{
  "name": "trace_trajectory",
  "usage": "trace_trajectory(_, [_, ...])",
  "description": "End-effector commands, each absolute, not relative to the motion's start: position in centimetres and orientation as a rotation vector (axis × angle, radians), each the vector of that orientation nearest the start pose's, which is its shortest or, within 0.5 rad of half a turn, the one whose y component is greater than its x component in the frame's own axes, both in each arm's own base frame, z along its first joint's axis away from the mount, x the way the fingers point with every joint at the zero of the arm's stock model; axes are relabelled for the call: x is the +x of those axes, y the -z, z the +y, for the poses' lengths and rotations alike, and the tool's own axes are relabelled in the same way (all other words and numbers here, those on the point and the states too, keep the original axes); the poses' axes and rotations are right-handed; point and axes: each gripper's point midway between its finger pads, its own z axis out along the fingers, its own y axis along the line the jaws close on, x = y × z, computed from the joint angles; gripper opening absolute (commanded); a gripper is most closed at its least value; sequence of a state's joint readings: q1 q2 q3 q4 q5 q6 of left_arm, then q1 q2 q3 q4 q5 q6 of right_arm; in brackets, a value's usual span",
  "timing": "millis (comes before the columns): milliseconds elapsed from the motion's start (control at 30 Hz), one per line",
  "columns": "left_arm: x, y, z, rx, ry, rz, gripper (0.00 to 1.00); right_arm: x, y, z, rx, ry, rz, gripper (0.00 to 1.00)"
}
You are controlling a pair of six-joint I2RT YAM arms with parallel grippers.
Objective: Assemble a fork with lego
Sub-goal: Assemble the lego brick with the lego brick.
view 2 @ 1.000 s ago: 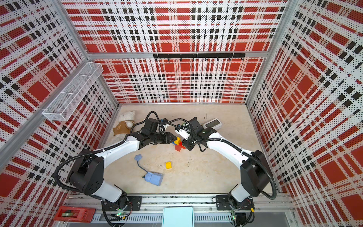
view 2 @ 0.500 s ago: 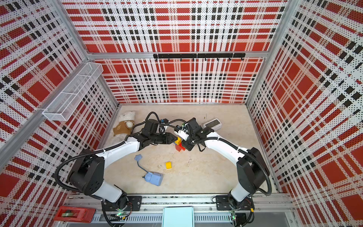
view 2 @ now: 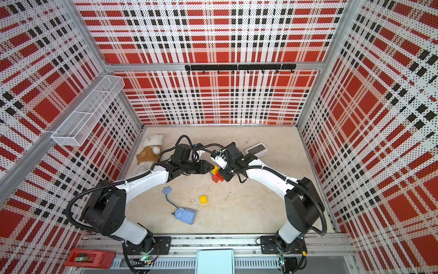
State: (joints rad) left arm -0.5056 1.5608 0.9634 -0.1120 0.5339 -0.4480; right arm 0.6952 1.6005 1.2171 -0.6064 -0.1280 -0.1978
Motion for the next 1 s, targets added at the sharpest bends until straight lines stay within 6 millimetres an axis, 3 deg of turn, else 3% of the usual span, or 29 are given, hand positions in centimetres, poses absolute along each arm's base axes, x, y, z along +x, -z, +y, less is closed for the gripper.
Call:
trace_trajectory(0, [32.0,-12.0,-27.3,0.331,1.046,2.463,0.29,30.7,-15.9,28.6,-1.103,-0.354,2.237,0.0])
trace_trajectory(300, [32.1,-12.1,-27.3,0.329,1.047,2.461,0.29,29.4,-14.8,29.0,-1.166,-0.389,2.273,0.0])
trace_trajectory(967, [32.1,-12.0,-27.3,0.329,1.047,2.468,0.29,29.4,-13.1,29.0,-1.183,-0.365,2.33,0.0])
